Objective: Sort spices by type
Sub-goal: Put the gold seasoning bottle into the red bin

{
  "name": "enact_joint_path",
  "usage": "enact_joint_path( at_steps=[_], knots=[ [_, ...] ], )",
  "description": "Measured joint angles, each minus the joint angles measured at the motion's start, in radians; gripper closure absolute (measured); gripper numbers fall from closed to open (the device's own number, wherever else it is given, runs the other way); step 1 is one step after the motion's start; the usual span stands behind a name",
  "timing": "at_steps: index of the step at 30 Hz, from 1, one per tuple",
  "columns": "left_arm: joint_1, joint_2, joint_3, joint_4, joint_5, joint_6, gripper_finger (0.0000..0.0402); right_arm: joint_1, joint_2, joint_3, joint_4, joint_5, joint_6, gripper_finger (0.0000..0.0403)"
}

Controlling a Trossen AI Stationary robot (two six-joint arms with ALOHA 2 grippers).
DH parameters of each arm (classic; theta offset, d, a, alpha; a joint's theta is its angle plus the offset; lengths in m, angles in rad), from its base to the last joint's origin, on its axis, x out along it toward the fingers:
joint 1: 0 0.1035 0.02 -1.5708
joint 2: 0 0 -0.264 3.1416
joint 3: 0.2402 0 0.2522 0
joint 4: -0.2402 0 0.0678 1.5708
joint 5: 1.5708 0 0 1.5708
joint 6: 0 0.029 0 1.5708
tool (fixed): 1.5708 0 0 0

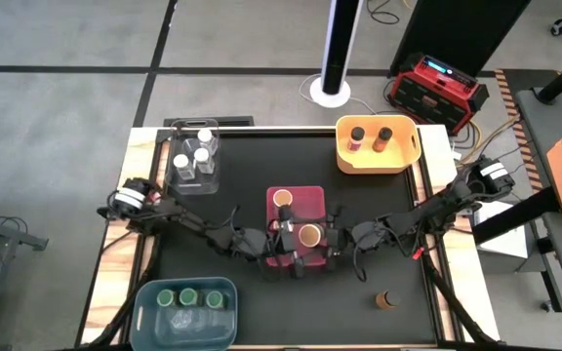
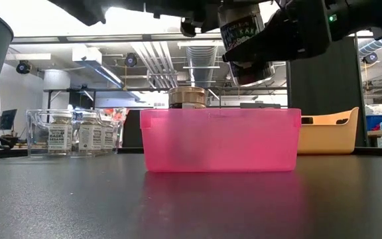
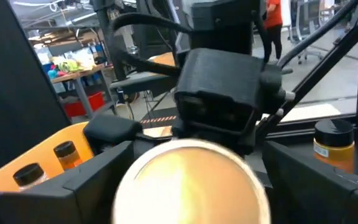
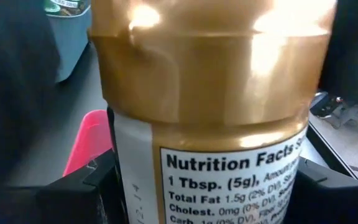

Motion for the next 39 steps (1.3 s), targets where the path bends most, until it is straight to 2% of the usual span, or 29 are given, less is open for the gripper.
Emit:
enact_joint_path(
  at_steps=[7,11,22,23,27,29,35,39],
  knots=[
    [0.002,0.042,0.090,-0.113,-0.003,0.031,0.0116,0.005,0.000,0.000,-0.002,-0.005,-0.001,0.0140],
    [0.001,0.041,0.097,-0.123,-0.005,0.028,0.0156,0.009,-0.009,-0.001,-0.003,-0.027,-0.008,0.0140],
    [0.000,0.028,0.090,-0.113,-0.008,0.022,0.0160,0.009,-0.017,-0.001,0.004,-0.031,0.007,0.0139],
    [0.000,0.023,0.090,-0.116,-0.007,0.021,0.0160,0.009,-0.017,-0.001,0.009,-0.030,0.014,0.0129],
    [0.000,-0.007,0.087,-0.141,-0.038,0.028,0.0160,0.008,-0.028,0.000,0.010,0.002,0.060,0.0045],
    [0.003,-0.029,0.087,-0.178,-0.078,0.024,0.0160,0.009,-0.045,0.000,-0.030,0.027,0.077,0.0021],
    [0.034,-0.106,0.087,-0.351,-0.080,-0.095,0.0160,0.010,-0.168,0.000,-0.219,0.037,0.182,0.0007],
    [0.072,-0.113,0.087,-0.411,-0.068,-0.187,0.0160,0.017,-0.260,0.000,-0.330,0.033,0.257,0.0005]
  ],
)
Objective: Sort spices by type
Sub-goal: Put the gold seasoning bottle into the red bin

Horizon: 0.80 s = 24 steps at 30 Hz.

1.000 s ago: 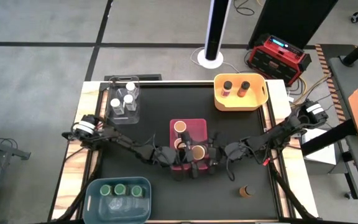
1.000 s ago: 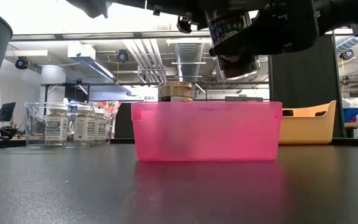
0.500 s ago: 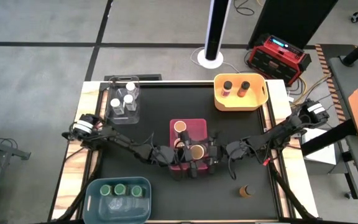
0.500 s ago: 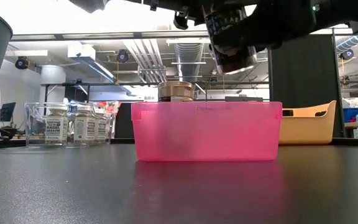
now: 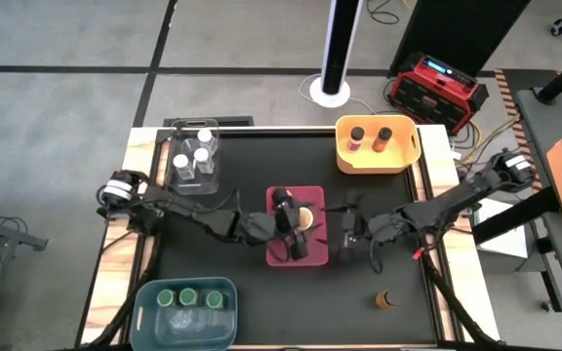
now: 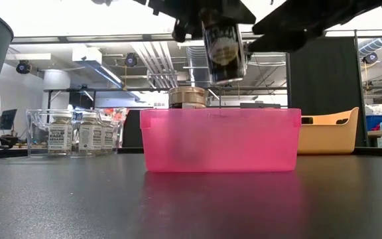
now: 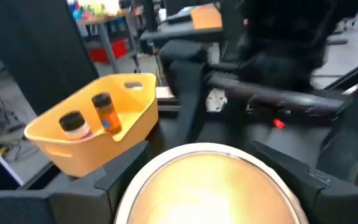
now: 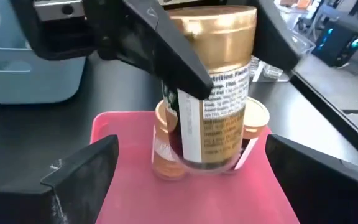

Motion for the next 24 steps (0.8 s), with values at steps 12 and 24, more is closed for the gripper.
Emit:
enact_joint_path(
  at_steps=[12,24],
  knots=[
    [0.025,0.000,0.000,-0.050,0.059,-0.099,0.0159,0.092,-0.153,0.000,-0.140,-0.005,0.062,0.0003],
    [0.039,0.055,0.001,-0.037,0.066,-0.167,0.0159,0.185,-0.216,0.000,-0.149,-0.006,0.032,0.0003]
  ],
)
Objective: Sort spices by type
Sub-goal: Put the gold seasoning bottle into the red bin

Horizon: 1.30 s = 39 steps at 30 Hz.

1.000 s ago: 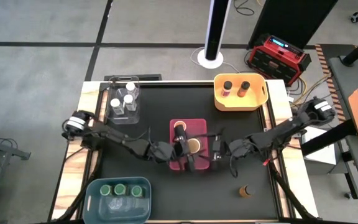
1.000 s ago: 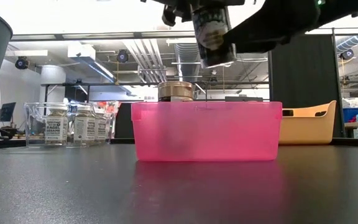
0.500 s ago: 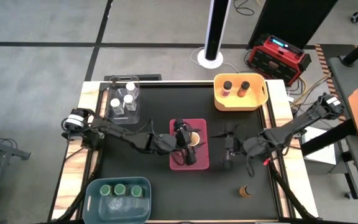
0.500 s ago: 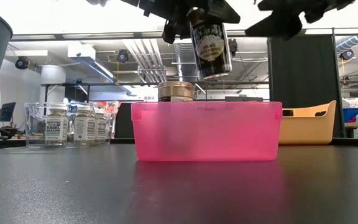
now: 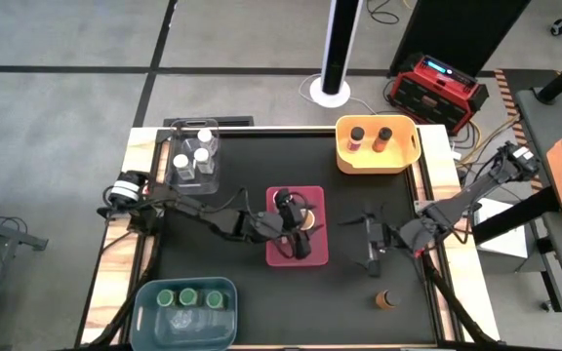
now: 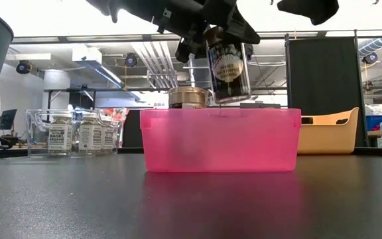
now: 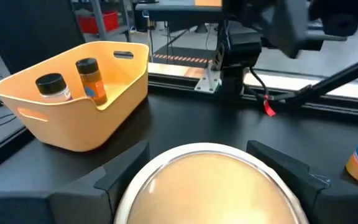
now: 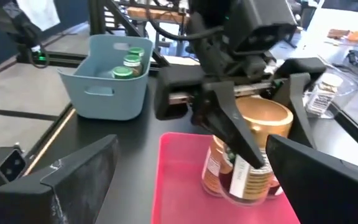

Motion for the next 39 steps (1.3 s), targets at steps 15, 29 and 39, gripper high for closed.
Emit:
enact_joint_path(
  at_steps=[15,29,39],
  knots=[
    [0.010,0.027,0.000,-0.001,0.009,-0.037,0.0159,0.040,-0.029,-0.001,-0.026,0.002,-0.011,0.0003],
    [0.013,0.027,0.065,-0.093,0.011,-0.118,0.0159,0.040,-0.036,-0.001,-0.059,0.007,-0.001,0.0003],
    [0.043,0.081,0.171,-0.255,0.002,-0.134,0.0159,0.043,-0.079,-0.001,-0.158,0.007,0.088,0.0003]
  ],
)
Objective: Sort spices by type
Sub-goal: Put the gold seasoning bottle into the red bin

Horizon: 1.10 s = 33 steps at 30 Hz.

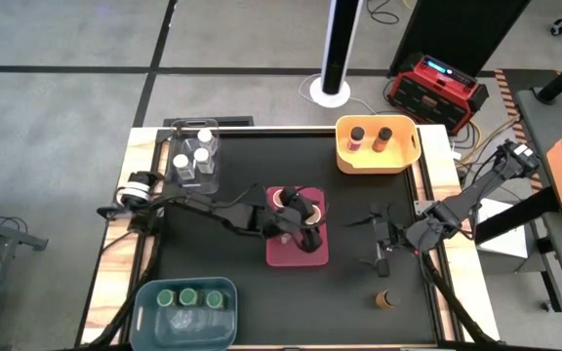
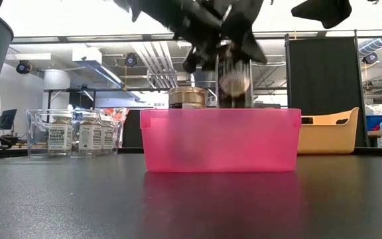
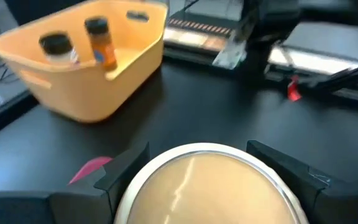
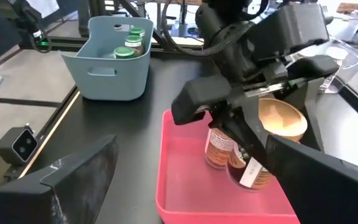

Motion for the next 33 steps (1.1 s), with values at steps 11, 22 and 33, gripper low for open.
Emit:
enact_joint_path(
  at_steps=[11,22,33],
  knots=[
    [0.016,0.024,-0.027,-0.001,-0.030,-0.039,0.0159,0.015,-0.007,0.000,-0.013,0.000,-0.001,0.0003],
    [0.017,0.024,-0.095,0.142,-0.065,-0.044,0.0159,0.015,-0.007,0.000,-0.012,0.000,-0.006,0.0003],
    [0.017,0.112,-0.056,0.174,-0.082,-0.002,0.0159,0.015,-0.006,-0.003,-0.012,0.000,-0.008,0.0003]
  ],
)
